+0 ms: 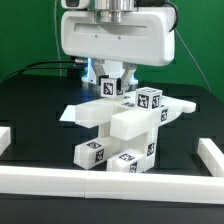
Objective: Assemble chair
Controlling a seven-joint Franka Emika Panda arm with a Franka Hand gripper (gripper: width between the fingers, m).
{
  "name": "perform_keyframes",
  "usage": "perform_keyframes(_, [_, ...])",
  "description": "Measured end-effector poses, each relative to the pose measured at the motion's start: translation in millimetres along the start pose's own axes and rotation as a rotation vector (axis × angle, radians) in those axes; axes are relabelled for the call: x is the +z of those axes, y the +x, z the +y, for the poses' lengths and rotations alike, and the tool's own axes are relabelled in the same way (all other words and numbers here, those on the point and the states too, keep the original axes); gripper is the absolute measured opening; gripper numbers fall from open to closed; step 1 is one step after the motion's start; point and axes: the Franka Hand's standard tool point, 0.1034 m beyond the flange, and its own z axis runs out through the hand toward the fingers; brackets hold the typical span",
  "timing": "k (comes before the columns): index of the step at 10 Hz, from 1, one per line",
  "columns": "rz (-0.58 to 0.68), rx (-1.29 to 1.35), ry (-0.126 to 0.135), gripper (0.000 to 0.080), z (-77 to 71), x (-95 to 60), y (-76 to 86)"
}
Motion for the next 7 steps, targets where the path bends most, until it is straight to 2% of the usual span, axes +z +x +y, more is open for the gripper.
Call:
perform_keyframes(4, [-0.001, 0.173, 0.002, 0.0284, -0.6, 0.1, -0.5])
perform_keyframes(7, [-0.026, 0.437, 0.030, 0.0284, 2.2, 0.3, 2.0])
